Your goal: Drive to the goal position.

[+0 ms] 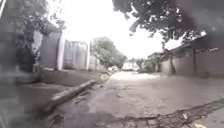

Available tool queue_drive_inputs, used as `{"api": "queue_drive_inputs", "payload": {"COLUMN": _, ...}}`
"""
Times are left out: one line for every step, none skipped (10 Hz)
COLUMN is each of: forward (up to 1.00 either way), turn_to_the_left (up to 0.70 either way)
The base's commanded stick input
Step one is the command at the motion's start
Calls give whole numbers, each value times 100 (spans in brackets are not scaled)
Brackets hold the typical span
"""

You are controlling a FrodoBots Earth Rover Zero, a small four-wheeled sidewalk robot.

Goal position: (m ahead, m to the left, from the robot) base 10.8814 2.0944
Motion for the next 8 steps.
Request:
{"api": "queue_drive_inputs", "payload": {"forward": 70, "turn_to_the_left": 0}}
{"api": "queue_drive_inputs", "payload": {"forward": 70, "turn_to_the_left": 0}}
{"api": "queue_drive_inputs", "payload": {"forward": 70, "turn_to_the_left": 0}}
{"api": "queue_drive_inputs", "payload": {"forward": 70, "turn_to_the_left": 0}}
{"api": "queue_drive_inputs", "payload": {"forward": 70, "turn_to_the_left": -1}}
{"api": "queue_drive_inputs", "payload": {"forward": 70, "turn_to_the_left": -3}}
{"api": "queue_drive_inputs", "payload": {"forward": 70, "turn_to_the_left": -15}}
{"api": "queue_drive_inputs", "payload": {"forward": 70, "turn_to_the_left": -34}}
